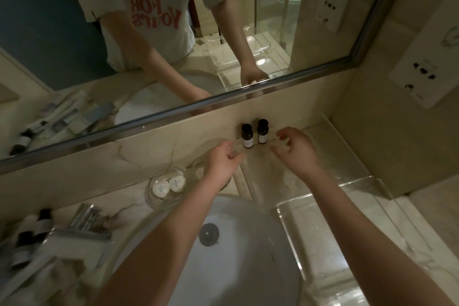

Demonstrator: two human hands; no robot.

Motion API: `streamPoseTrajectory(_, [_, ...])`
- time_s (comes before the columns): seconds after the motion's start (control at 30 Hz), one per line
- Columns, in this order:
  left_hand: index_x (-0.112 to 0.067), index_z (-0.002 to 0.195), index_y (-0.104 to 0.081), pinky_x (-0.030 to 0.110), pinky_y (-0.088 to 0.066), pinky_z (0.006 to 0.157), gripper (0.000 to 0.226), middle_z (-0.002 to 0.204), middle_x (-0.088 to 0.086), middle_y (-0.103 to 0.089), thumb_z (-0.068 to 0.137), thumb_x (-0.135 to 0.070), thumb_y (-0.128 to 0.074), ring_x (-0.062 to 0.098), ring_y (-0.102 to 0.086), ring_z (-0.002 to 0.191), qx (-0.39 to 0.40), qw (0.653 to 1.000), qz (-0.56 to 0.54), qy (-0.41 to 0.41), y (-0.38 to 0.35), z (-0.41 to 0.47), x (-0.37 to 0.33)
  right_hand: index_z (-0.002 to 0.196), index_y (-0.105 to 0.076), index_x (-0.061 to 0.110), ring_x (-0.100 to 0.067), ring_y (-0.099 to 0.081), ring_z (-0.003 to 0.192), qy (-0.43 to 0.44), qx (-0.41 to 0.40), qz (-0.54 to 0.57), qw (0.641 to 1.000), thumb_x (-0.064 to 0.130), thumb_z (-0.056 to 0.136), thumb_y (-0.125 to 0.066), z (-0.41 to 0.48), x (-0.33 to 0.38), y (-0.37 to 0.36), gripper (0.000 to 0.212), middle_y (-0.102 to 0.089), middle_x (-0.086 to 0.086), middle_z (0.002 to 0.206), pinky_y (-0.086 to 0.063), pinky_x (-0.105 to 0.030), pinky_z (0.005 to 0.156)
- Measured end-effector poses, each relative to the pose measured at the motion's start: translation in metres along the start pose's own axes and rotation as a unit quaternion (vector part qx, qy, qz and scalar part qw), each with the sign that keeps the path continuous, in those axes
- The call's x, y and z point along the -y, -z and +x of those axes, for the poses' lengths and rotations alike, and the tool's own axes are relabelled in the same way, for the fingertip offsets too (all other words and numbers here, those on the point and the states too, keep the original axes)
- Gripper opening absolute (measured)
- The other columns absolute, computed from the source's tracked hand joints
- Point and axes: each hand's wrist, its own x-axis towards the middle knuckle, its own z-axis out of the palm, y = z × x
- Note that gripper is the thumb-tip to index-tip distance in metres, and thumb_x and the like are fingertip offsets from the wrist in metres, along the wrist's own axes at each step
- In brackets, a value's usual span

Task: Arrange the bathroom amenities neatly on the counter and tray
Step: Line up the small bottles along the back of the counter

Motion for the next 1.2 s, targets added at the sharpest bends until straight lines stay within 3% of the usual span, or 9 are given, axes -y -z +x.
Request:
streamPoseTrajectory(0.07, [-0.008,0.120,-0.056,0.024,-0.043,0.074,0.035,0.078,0.001,-0.055,0.086,-0.017,-0.061,0.025,-0.060,0.085,0.000,1.000,0.020,-0.009,0.013,-0.018,0.006,0.104,-0.063,0.014,-0.019,-0.057,0.086,0.026,0.004,-0.007,1.000,0.022,0.078,-0.068,-0.022,0.011,0.001,0.027,-0.066,-0.003,0.103,-0.043,-0.028,0.070])
streamPoseTrajectory(0.17, [-0.008,0.113,-0.061,0.024,-0.045,0.070,0.030,0.083,0.004,-0.059,0.085,-0.018,-0.060,0.021,-0.058,0.075,-0.012,0.998,0.062,-0.020,0.038,-0.048,0.020,0.110,-0.063,0.015,-0.020,-0.060,0.094,0.071,0.056,-0.043,0.995,0.026,0.084,-0.063,-0.057,0.038,-0.001,0.028,-0.067,-0.002,0.110,-0.038,-0.024,0.072])
streamPoseTrajectory(0.27, [-0.008,0.113,-0.062,0.031,-0.048,0.083,0.032,0.101,0.010,-0.066,0.085,-0.022,-0.059,0.027,-0.061,0.094,-0.007,0.985,0.166,-0.049,0.071,-0.082,0.040,0.114,-0.063,0.018,-0.021,-0.060,0.103,0.122,0.112,-0.083,0.983,0.030,0.086,-0.060,-0.087,0.072,-0.011,0.030,-0.066,-0.002,0.115,-0.040,-0.026,0.077])
streamPoseTrajectory(0.4, [-0.010,0.107,-0.063,0.034,-0.048,0.083,0.029,0.106,0.014,-0.064,0.084,-0.027,-0.058,0.031,-0.058,0.102,-0.001,0.961,0.272,-0.055,0.119,-0.132,0.073,0.115,-0.062,0.017,-0.021,-0.059,0.106,0.160,0.158,-0.089,0.970,0.030,0.086,-0.059,-0.121,0.114,-0.032,0.032,-0.065,-0.002,0.118,-0.044,-0.029,0.082])
streamPoseTrajectory(0.67, [-0.010,0.109,-0.064,0.031,-0.046,0.083,0.029,0.109,0.008,-0.063,0.088,-0.029,-0.056,0.023,-0.058,0.100,-0.089,0.972,0.215,0.002,0.206,-0.238,0.158,0.116,-0.061,0.020,-0.018,-0.060,0.104,0.243,0.307,-0.090,0.916,0.032,0.087,-0.059,-0.212,0.204,-0.119,0.031,-0.064,0.001,0.115,-0.045,-0.029,0.086])
streamPoseTrajectory(0.8, [-0.010,0.103,-0.064,0.035,-0.047,0.085,0.026,0.106,0.007,-0.063,0.088,-0.029,-0.054,0.025,-0.057,0.100,-0.120,0.966,0.222,0.060,0.241,-0.278,0.204,0.113,-0.062,0.020,-0.018,-0.060,0.100,0.267,0.354,-0.078,0.893,0.030,0.087,-0.059,-0.251,0.243,-0.165,0.028,-0.065,0.000,0.111,-0.045,-0.029,0.084])
streamPoseTrajectory(0.9, [-0.008,0.110,-0.062,0.034,-0.046,0.090,0.030,0.114,0.009,-0.062,0.088,-0.028,-0.055,0.027,-0.056,0.107,-0.120,0.956,0.222,0.149,0.274,-0.302,0.251,0.114,-0.061,0.018,-0.021,-0.059,0.100,0.280,0.393,-0.092,0.871,0.029,0.088,-0.058,-0.273,0.269,-0.198,0.029,-0.064,-0.002,0.112,-0.045,-0.029,0.084])
streamPoseTrajectory(1.03, [-0.005,0.106,-0.061,0.036,-0.047,0.087,0.032,0.112,0.014,-0.061,0.086,-0.029,-0.058,0.032,-0.057,0.105,-0.113,0.940,0.204,0.248,0.315,-0.329,0.314,0.118,-0.058,0.016,-0.024,-0.058,0.105,0.296,0.437,-0.121,0.840,0.029,0.088,-0.057,-0.294,0.299,-0.241,0.033,-0.062,-0.006,0.117,-0.044,-0.029,0.084])
streamPoseTrajectory(1.2, [-0.014,0.128,-0.051,0.038,-0.042,0.098,0.050,0.128,0.014,-0.052,0.081,-0.026,-0.064,0.032,-0.049,0.116,-0.117,0.925,0.224,0.285,0.346,-0.348,0.371,0.127,-0.050,0.015,-0.027,-0.055,0.112,0.305,0.479,-0.166,0.806,0.031,0.089,-0.057,-0.315,0.337,-0.296,0.042,-0.057,-0.010,0.126,-0.044,-0.033,0.091])
